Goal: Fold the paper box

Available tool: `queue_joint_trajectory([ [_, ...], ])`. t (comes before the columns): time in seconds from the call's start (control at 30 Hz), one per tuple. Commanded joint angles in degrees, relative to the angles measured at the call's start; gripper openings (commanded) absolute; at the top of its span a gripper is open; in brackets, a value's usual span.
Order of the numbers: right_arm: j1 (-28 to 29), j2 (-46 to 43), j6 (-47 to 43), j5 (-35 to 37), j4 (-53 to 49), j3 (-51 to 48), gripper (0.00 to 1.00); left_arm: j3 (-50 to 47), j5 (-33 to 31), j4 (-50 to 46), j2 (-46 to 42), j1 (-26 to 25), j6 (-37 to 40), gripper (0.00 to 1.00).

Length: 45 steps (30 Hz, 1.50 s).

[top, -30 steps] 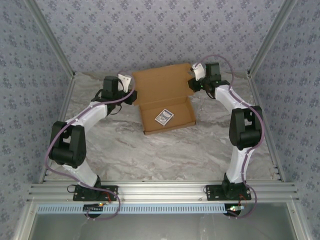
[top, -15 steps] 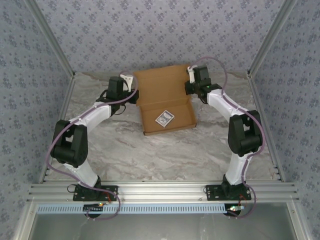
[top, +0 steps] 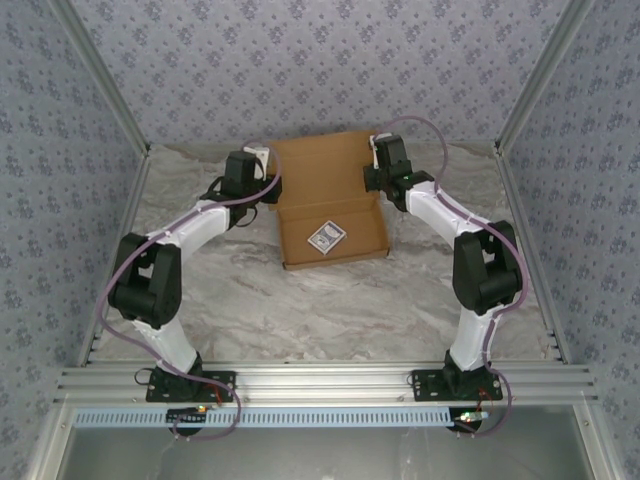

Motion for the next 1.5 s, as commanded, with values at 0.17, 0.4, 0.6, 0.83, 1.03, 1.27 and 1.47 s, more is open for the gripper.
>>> queue_joint_trajectory([
  [0.17,0.1,-1.4,-2.3,-1.6,-1.0,0.1,0.06,3.6,0.4,-0.2,2.2,0.4,1.2,0.17],
  [0.4,1.3,-1.4,1.8,4.9,-2.3,0.3,0.03,3.1,-9.0,-1.0,0.8,-0.9,-3.4,0.10],
  [0.6,3.4,-2.6,6.5,13.9,0.1,-1.4,0.02,3.0,-18.1,-0.7,0.0,-3.5,-7.6,0.07],
  [0.83,3.6,-5.7,7.4,12.5,10.4,-6.9,0.01,-0.1,-25.4,6.1,-1.9,-5.4,-10.9,0.00],
  [1.03,3.1,-6.6,5.0,11.3,18.3,-9.7,0.01,-2.7,-31.7,13.6,-1.2,-7.7,-11.0,0.00],
  [1.27,1.9,-7.2,4.9,8.6,24.4,-13.1,0.01,-5.9,-39.9,19.5,-0.6,-11.5,-9.8,0.00],
  [1.47,2.3,-9.0,5.2,7.1,30.9,-20.6,0.01,-11.5,-46.5,25.3,-0.4,-15.4,-10.4,0.00],
])
